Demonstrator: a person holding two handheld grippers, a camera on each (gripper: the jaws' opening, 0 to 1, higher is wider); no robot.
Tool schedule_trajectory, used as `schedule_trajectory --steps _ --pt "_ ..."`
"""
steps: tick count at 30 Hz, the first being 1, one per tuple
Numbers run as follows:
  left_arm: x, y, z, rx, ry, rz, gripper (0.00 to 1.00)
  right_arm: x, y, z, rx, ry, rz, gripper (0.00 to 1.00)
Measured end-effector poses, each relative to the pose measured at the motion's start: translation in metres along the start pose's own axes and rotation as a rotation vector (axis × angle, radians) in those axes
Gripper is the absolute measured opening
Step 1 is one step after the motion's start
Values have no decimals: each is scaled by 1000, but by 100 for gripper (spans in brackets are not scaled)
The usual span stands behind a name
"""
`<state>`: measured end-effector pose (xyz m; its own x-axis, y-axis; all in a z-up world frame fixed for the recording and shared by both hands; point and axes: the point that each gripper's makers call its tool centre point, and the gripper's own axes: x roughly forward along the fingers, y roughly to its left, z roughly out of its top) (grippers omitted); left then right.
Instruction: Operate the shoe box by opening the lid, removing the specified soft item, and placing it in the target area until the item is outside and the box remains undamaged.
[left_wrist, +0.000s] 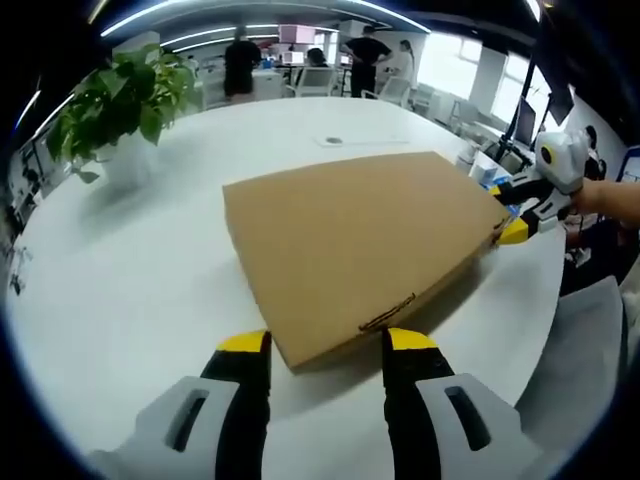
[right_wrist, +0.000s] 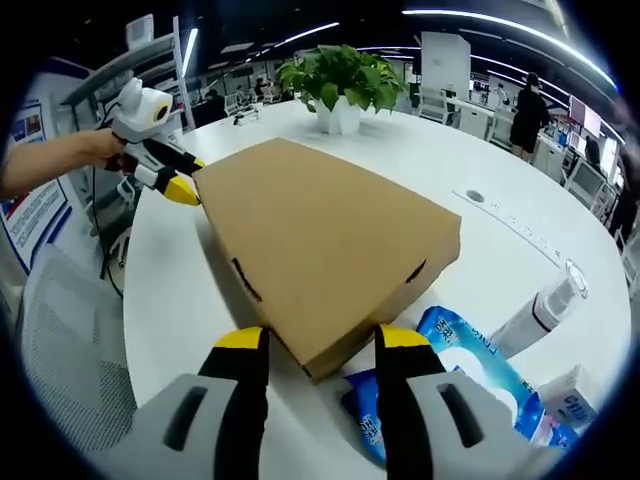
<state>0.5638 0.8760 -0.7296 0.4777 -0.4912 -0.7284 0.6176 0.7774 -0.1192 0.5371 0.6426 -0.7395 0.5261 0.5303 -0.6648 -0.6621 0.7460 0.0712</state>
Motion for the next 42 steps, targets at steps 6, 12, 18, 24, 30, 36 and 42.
schedule_trajectory --steps 6,12,18,24,30,36,42 --pt "1 2 1 33 5 8 43 -1 -2 -1 7 7 -5 40" --pt "-4 -2 4 64 -32 21 50 -13 -1 -2 -29 -3 -15 34" --pt "-20 -2 1 63 -53 43 52 -35 -4 -1 -34 -34 -49 39" --pt "-35 -9 -2 60 -77 54 55 -56 -8 -7 -42 -43 -85 46" --pt "-51 -21 -8 65 -98 71 57 -83 -12 -16 7 -75 -136 51" --pt "-64 -36 -12 62 -128 77 61 -110 -12 -28 62 -105 -185 56" --pt "-78 -49 -9 36 -191 83 67 -137 -14 -41 105 -125 -238 64"
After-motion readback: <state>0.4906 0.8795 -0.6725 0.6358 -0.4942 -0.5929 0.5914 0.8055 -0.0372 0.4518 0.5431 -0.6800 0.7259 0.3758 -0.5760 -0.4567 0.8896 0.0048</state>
